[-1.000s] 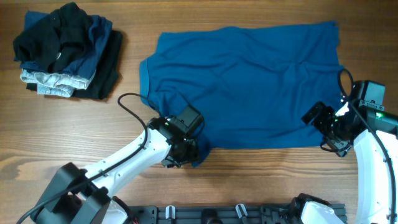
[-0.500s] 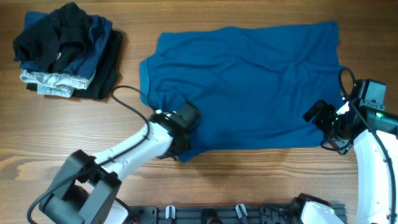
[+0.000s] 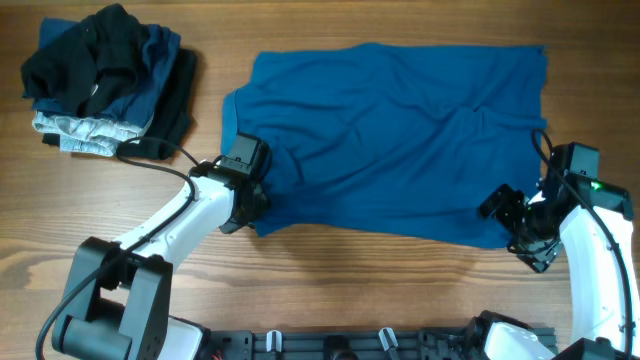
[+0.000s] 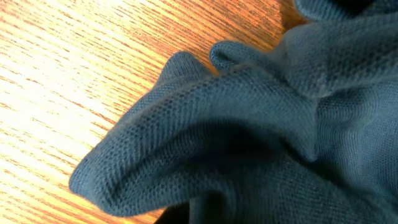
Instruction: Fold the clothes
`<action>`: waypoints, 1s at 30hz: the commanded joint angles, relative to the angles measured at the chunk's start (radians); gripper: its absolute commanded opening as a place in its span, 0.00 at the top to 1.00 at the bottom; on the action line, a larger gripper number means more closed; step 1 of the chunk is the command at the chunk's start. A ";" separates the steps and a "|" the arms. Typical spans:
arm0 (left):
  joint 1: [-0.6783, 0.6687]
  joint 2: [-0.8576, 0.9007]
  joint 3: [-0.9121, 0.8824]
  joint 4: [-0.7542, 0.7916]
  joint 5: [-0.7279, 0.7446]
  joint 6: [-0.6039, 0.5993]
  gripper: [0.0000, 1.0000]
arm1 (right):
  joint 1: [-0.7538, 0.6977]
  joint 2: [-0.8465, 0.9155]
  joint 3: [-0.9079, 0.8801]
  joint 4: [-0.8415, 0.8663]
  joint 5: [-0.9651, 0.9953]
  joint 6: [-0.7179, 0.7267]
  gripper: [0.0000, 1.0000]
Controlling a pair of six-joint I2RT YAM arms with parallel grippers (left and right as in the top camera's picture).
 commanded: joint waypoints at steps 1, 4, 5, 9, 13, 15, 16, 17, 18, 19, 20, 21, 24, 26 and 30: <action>0.010 0.010 -0.005 0.003 -0.027 0.020 0.96 | -0.001 0.006 -0.001 -0.007 0.002 0.074 0.00; 0.010 0.010 -0.005 0.003 -0.016 0.020 0.96 | -0.001 0.006 -0.002 -0.003 0.074 0.127 0.01; 0.010 0.010 -0.005 0.003 -0.012 0.020 0.96 | -0.001 0.006 -0.007 0.005 0.090 0.145 0.02; 0.010 0.010 -0.005 0.005 -0.013 0.020 0.96 | -0.001 0.019 -0.064 0.048 0.165 0.214 0.05; 0.010 0.010 -0.005 0.018 -0.013 0.020 0.96 | -0.001 0.074 -0.081 0.098 0.202 0.264 0.07; 0.010 0.010 -0.005 0.030 -0.013 0.020 0.96 | -0.001 0.112 -0.097 0.153 0.205 0.298 0.09; 0.010 0.010 -0.005 0.036 -0.013 0.020 0.96 | -0.001 0.130 -0.104 0.180 0.205 0.298 0.11; 0.010 0.010 -0.005 0.040 -0.013 0.020 0.96 | -0.001 0.151 -0.112 0.214 0.211 0.299 0.13; 0.010 0.010 -0.005 0.042 -0.013 0.020 0.96 | -0.001 0.163 -0.115 0.234 0.219 0.299 0.15; 0.010 0.010 -0.005 0.044 -0.013 0.020 0.96 | -0.001 0.177 -0.115 0.257 0.225 0.297 0.20; 0.010 0.010 -0.005 0.044 -0.013 0.020 0.96 | 0.000 0.191 -0.115 0.288 0.223 0.267 0.24; 0.010 0.010 -0.005 0.044 -0.013 0.020 0.96 | 0.000 0.201 -0.115 0.304 0.223 0.247 0.28; 0.010 0.010 -0.005 0.041 -0.005 0.020 0.96 | -0.001 0.211 -0.115 0.320 0.223 0.208 0.59; 0.010 0.010 -0.005 0.039 0.018 0.020 0.96 | -0.001 0.203 -0.115 0.314 0.215 0.190 0.96; 0.010 -0.027 0.023 -0.070 0.089 0.020 0.96 | -0.001 0.111 -0.114 0.262 0.158 0.190 0.96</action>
